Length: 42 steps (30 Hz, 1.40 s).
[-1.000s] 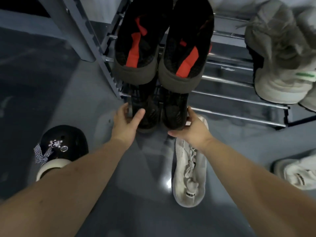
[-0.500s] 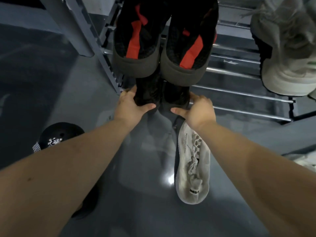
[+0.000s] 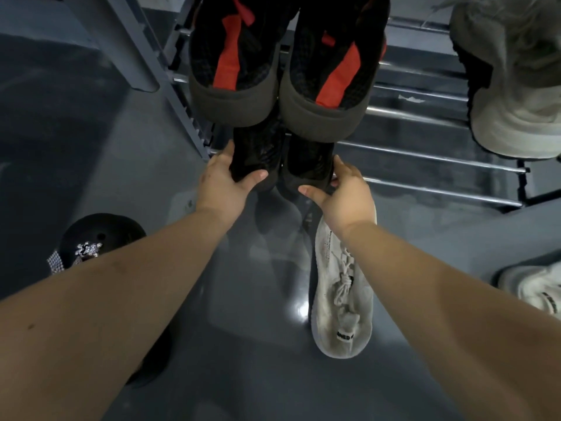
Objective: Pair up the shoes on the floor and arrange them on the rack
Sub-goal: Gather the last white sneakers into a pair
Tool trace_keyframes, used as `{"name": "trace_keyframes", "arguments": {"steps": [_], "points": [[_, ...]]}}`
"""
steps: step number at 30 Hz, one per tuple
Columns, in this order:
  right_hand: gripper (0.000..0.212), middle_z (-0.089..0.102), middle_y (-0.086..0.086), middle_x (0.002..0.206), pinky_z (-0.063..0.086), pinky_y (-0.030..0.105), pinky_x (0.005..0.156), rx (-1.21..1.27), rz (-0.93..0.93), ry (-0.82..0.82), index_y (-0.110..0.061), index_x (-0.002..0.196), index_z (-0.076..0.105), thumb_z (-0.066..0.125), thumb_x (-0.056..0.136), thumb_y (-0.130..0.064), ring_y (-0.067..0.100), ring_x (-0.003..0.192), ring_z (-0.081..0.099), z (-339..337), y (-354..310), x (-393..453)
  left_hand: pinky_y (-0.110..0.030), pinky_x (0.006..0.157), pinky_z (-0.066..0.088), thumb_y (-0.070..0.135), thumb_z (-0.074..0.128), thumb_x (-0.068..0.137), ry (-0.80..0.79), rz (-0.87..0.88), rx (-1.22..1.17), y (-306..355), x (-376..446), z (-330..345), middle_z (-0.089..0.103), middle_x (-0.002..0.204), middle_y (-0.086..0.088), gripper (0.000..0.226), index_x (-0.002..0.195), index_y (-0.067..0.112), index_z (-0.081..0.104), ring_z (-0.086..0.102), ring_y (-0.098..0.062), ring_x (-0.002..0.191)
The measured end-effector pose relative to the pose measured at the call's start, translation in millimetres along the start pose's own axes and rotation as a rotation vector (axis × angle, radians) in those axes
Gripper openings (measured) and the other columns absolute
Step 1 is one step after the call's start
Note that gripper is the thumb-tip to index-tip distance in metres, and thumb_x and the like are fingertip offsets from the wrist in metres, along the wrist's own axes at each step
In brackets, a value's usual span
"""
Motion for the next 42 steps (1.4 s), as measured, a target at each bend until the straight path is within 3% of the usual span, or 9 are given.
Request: {"name": "trace_keyframes", "arguments": {"steps": [5, 9, 15, 20, 23, 28, 33, 37, 42], "points": [[0.077, 0.046, 0.006, 0.140, 0.040, 0.032, 0.104, -0.054, 0.024, -0.029, -0.018, 0.143, 0.040, 0.073, 0.077, -0.041, 0.024, 0.125, 0.047, -3, 2, -1, -0.037, 0.111, 0.034, 0.047, 0.067, 0.080, 0.036, -0.051, 0.025, 13, -18, 3, 0.037, 0.147, -0.003, 0.083, 0.148, 0.023, 0.026, 0.041, -0.021, 0.133], [0.088, 0.026, 0.006, 0.155, 0.024, 0.036, 0.116, -0.262, 0.015, -0.104, -0.018, 0.151, 0.019, 0.065, 0.083, -0.049, 0.026, 0.143, 0.022, -21, 9, -25, -0.035, 0.117, 0.020, 0.046, 0.066, 0.081, 0.105, -0.131, 0.046, 21, -51, 16, 0.017, 0.156, -0.008, 0.096, 0.152, 0.015, 0.010, 0.018, -0.023, 0.144], [0.084, 0.022, 0.004, 0.156, 0.028, 0.039, 0.113, -0.441, 0.057, -0.223, -0.020, 0.152, 0.013, 0.056, 0.087, -0.052, 0.027, 0.141, 0.023, -55, 54, -93, -0.038, 0.111, 0.029, 0.055, 0.061, 0.081, -0.134, -0.176, 0.248, 20, -123, 46, 0.033, 0.148, -0.010, 0.083, 0.147, 0.017, 0.029, 0.033, -0.027, 0.136], [0.089, 0.032, 0.010, 0.152, 0.035, 0.040, 0.108, -0.108, 0.342, -0.346, -0.019, 0.152, 0.011, 0.061, 0.085, -0.050, 0.029, 0.137, 0.037, -52, 94, -152, -0.023, 0.086, 0.049, 0.036, 0.074, 0.077, -0.482, -0.245, -0.055, 27, -186, 77, 0.062, 0.120, 0.000, 0.058, 0.127, 0.014, 0.055, 0.061, -0.018, 0.110], [0.068, 0.058, 0.010, 0.127, 0.050, 0.046, 0.094, 0.295, 0.500, -0.330, -0.017, 0.145, 0.033, 0.065, 0.088, -0.034, 0.028, 0.108, 0.059, -32, 102, -180, -0.010, 0.068, 0.049, 0.018, 0.076, 0.078, -0.525, -0.322, -0.213, 32, -212, 84, 0.066, 0.113, -0.001, 0.047, 0.121, 0.011, 0.057, 0.061, -0.012, 0.097], [0.045, 0.061, -0.008, 0.085, 0.048, 0.017, 0.060, 0.675, 0.455, -0.268, -0.023, 0.124, 0.054, 0.069, 0.084, -0.008, 0.007, 0.069, 0.059, -29, 101, -198, -0.004, 0.059, 0.049, 0.005, 0.068, 0.083, -0.531, -0.339, -0.403, 41, -222, 84, 0.065, 0.101, 0.007, 0.043, 0.119, 0.022, 0.052, 0.062, 0.004, 0.078], [0.050, 0.058, -0.002, 0.094, 0.049, 0.022, 0.060, 0.734, 0.482, -0.182, -0.018, 0.127, 0.054, 0.071, 0.082, -0.007, 0.013, 0.076, 0.057, -61, 108, -195, -0.028, 0.077, 0.056, 0.006, 0.065, 0.086, -0.531, -0.395, -0.522, 57, -227, 96, 0.063, 0.123, 0.000, 0.050, 0.129, 0.027, 0.049, 0.062, -0.014, 0.105], [0.054, 0.058, 0.004, 0.104, 0.055, 0.037, 0.074, 0.760, 0.511, -0.111, -0.015, 0.131, 0.051, 0.071, 0.081, -0.005, 0.015, 0.081, 0.058, -91, 130, -195, -0.026, 0.075, 0.058, 0.004, 0.062, 0.087, -0.551, -0.332, -0.551, 78, -229, 123, 0.060, 0.130, 0.002, 0.059, 0.139, 0.026, 0.044, 0.060, -0.015, 0.113], [0.043, 0.060, -0.002, 0.090, 0.049, 0.024, 0.065, 0.833, 0.560, 0.000, -0.018, 0.123, 0.052, 0.070, 0.084, -0.011, 0.012, 0.075, 0.059, -127, 169, -198, -0.022, 0.065, 0.058, 0.001, 0.060, 0.087, -0.676, -0.322, -0.536, 109, -230, 167, 0.059, 0.127, 0.002, 0.063, 0.140, 0.030, 0.042, 0.061, -0.013, 0.105]]}}
Point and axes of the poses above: each hand's wrist, its own x-axis towards the middle knuckle, its own z-axis out of the palm, y = z × x, the point moved 1 cm from there along x, towards the middle knuckle
